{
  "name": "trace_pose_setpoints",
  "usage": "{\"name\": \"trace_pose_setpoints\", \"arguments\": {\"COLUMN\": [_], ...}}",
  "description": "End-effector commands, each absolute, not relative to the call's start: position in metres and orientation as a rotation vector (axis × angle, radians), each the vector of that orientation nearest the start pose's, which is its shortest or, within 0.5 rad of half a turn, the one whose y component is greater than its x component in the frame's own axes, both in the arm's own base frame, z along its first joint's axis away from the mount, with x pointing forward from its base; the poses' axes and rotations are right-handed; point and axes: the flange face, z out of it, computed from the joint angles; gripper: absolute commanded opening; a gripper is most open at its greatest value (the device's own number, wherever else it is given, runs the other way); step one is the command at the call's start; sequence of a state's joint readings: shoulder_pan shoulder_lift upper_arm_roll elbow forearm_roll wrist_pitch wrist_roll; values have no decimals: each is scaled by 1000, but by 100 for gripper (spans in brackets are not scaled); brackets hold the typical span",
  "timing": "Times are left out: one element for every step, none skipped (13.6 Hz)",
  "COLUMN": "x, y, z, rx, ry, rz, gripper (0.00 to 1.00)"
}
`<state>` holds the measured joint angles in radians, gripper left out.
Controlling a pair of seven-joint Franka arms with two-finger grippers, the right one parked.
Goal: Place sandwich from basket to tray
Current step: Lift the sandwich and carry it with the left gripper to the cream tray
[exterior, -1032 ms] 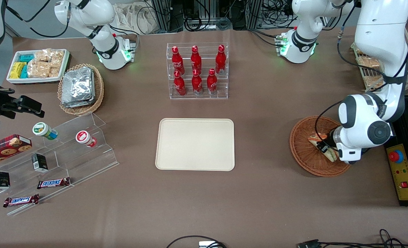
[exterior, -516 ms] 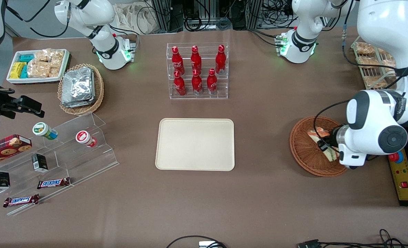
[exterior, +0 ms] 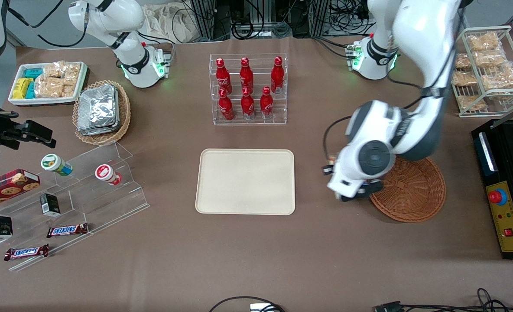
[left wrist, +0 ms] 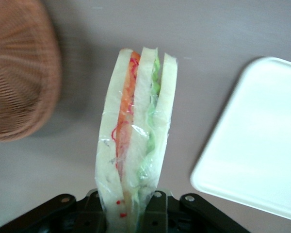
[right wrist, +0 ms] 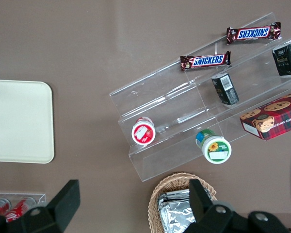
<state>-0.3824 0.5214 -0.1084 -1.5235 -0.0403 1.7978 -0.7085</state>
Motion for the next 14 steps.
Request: {"name": "trace_pose_setpoints", "arguments": {"x": [608,607,606,603,594,590,584,580,581,582,582,582,581,578], "y": [-348,-362,-376,-387,-400,-403,-412,-420,-422,-423,-423,-423,-423,-427], "z": [312,296,285,274,264,251,244,241,236,234,231,231,230,225], "rx": [-3128,-3171,-3212,-3224,-3218,-3195,-3184,-3189,-3201,-3208,-3209,-3210,-3213,-3215], "ry": [-312,-312,-303,-294,-282,-328,-348,-338,-331,-331,-329,-314,-287,-232], "rz": [365,349,307,292,306,330,333,315,295,287,291,292,293,298], "gripper": [0,0,0,0,0,0,1,2,2,3,3,4,4,12]}}
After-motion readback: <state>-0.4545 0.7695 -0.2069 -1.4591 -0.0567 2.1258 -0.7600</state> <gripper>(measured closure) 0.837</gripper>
